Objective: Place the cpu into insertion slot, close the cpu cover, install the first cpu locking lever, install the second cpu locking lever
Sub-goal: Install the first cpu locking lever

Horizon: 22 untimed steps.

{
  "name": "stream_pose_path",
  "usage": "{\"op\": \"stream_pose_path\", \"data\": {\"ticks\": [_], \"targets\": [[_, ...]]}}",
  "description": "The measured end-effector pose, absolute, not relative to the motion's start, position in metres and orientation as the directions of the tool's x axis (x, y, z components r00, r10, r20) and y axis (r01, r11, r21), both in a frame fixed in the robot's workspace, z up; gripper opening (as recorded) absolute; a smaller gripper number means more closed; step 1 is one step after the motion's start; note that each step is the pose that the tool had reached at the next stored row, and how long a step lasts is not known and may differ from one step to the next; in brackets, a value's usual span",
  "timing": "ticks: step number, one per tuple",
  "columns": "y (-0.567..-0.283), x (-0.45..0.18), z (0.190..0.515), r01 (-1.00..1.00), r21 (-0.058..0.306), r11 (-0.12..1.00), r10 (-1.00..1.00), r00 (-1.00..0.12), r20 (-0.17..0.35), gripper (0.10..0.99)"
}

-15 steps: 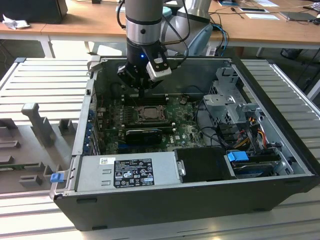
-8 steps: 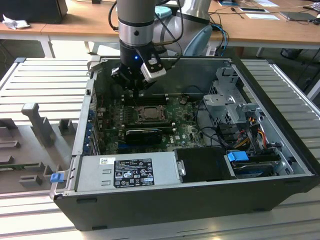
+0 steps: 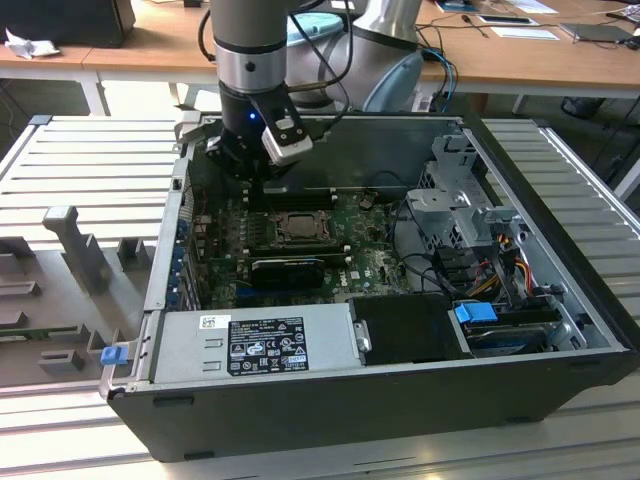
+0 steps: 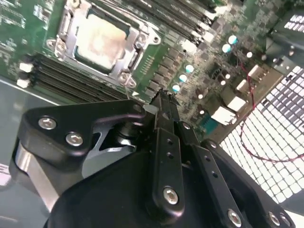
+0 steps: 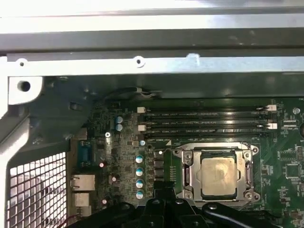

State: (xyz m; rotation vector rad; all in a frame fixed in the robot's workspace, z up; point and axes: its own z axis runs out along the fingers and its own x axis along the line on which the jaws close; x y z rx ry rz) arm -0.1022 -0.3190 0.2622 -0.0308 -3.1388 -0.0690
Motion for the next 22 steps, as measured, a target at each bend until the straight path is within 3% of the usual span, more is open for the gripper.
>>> {"op": "stream_pose_path", "data": {"ticks": [22], "targets": [[-0.291,-0.095,0.256,0.017,0.045,0.999,0.017,-1.0,0.002,0.106]]}}
